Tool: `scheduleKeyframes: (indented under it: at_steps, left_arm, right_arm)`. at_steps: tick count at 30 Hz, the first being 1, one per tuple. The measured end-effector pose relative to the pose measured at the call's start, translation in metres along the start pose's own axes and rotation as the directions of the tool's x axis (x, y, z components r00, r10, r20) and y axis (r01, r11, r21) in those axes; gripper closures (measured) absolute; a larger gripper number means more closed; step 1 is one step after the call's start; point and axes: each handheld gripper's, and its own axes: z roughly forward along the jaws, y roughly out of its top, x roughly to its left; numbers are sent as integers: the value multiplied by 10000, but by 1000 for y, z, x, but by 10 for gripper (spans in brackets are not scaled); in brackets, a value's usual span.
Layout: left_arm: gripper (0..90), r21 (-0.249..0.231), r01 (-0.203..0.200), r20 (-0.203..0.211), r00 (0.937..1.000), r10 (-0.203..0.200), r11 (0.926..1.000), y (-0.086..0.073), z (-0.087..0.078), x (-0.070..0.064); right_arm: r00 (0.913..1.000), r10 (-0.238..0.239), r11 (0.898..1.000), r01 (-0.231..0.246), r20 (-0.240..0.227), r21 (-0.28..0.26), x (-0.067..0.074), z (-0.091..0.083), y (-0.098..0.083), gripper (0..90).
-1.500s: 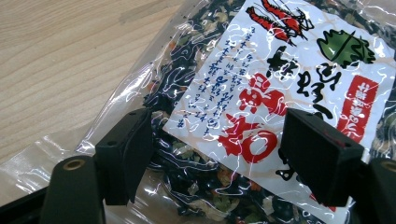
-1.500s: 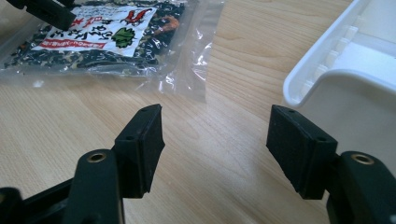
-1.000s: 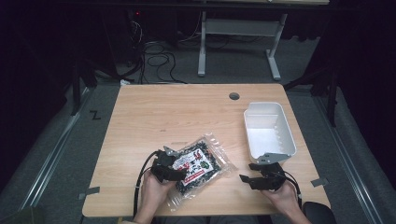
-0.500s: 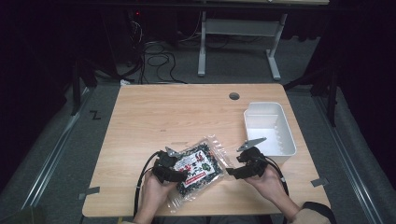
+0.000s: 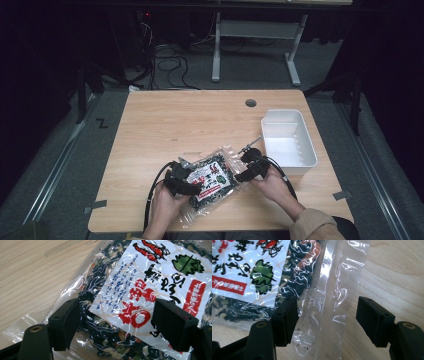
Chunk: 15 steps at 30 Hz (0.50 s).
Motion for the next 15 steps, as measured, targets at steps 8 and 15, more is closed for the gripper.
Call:
scheduleKeyframes:
  at_steps: [8,15]
  left_arm:
    - [190,118,-174,-326,9993,178,9998,2,0,-3]
    - [189,98,-133,-243,9996,136,9999,1,1,-2]
  right_arm:
    - [9995,-204,9992,213,-254,350,-2,9,4,400]
    - [9973,-321,9986,348,-665,406,2,8,5,573]
